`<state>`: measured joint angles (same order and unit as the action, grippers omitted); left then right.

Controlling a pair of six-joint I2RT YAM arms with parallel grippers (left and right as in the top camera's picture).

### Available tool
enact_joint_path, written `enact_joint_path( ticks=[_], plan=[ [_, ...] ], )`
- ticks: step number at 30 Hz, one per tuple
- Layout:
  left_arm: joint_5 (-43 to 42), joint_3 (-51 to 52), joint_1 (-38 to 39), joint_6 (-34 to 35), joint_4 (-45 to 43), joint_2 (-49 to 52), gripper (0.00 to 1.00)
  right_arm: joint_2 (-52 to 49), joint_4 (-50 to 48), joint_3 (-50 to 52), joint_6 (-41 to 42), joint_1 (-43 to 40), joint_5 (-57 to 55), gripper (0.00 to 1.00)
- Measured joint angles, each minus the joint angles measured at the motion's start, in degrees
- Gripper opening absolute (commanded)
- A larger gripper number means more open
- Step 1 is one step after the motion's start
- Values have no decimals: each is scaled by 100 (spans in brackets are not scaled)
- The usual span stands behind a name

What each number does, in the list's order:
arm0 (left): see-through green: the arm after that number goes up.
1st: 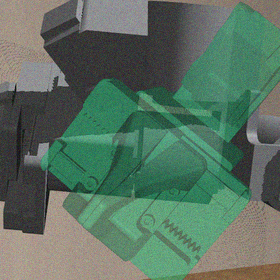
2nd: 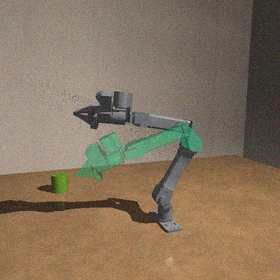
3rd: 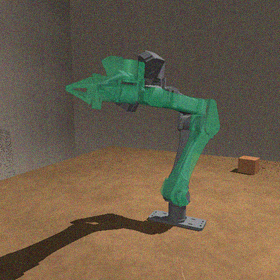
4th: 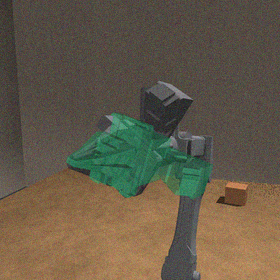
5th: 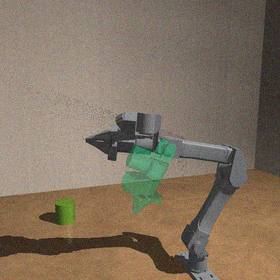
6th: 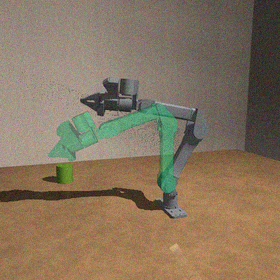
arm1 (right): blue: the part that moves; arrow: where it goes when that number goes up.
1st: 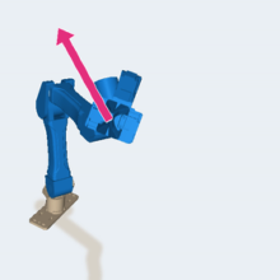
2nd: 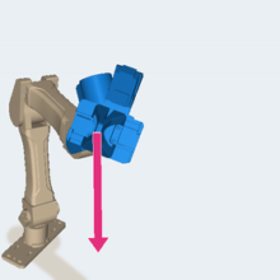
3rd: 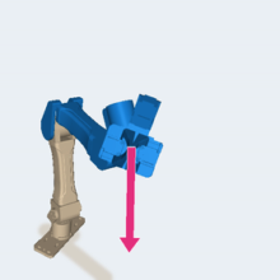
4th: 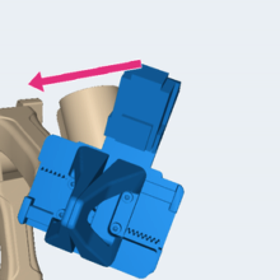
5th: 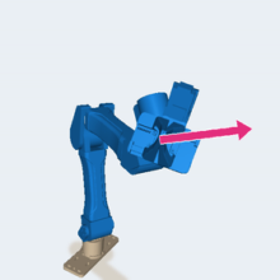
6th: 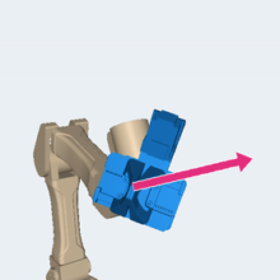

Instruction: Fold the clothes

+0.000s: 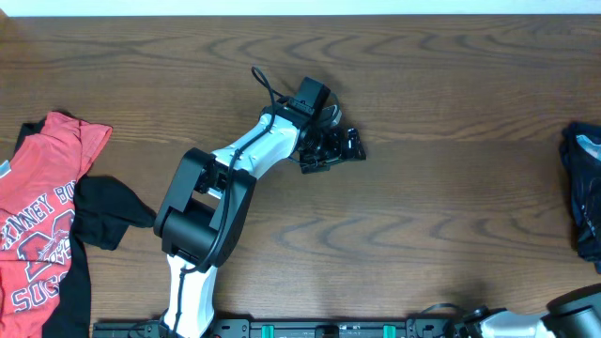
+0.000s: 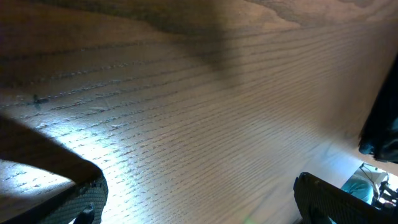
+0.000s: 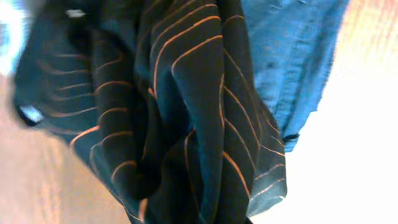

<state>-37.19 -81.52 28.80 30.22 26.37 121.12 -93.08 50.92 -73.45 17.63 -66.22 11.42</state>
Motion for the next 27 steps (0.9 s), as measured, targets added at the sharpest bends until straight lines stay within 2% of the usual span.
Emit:
enact_joint_path(
  ticks=[7, 17, 18, 19, 20, 22, 27],
  plan=[
    [-13, 0, -4, 0, 0, 0, 98, -546, -168, 0, 0, -267, -356, 1],
    [-17, 0, -9, -2, 0, 2, 98, -629, -334, -170, 0, -662, -527, 2],
    [-17, 0, -9, -2, 0, 2, 98, -629, -361, -195, 0, -669, -546, 17],
    [-17, 0, -9, -2, 0, 2, 98, -629, -378, -229, 11, -669, -562, 56],
    [-17, 0, -9, -2, 0, 2, 98, -629, -402, -249, 31, -669, -568, 90],
    [-17, 0, -9, -2, 0, 2, 98, -629, -452, -275, 15, -667, -553, 99],
    [-17, 0, -9, 0, 0, 2, 98, -660, -468, -297, -63, -579, -337, 99]
  ],
)
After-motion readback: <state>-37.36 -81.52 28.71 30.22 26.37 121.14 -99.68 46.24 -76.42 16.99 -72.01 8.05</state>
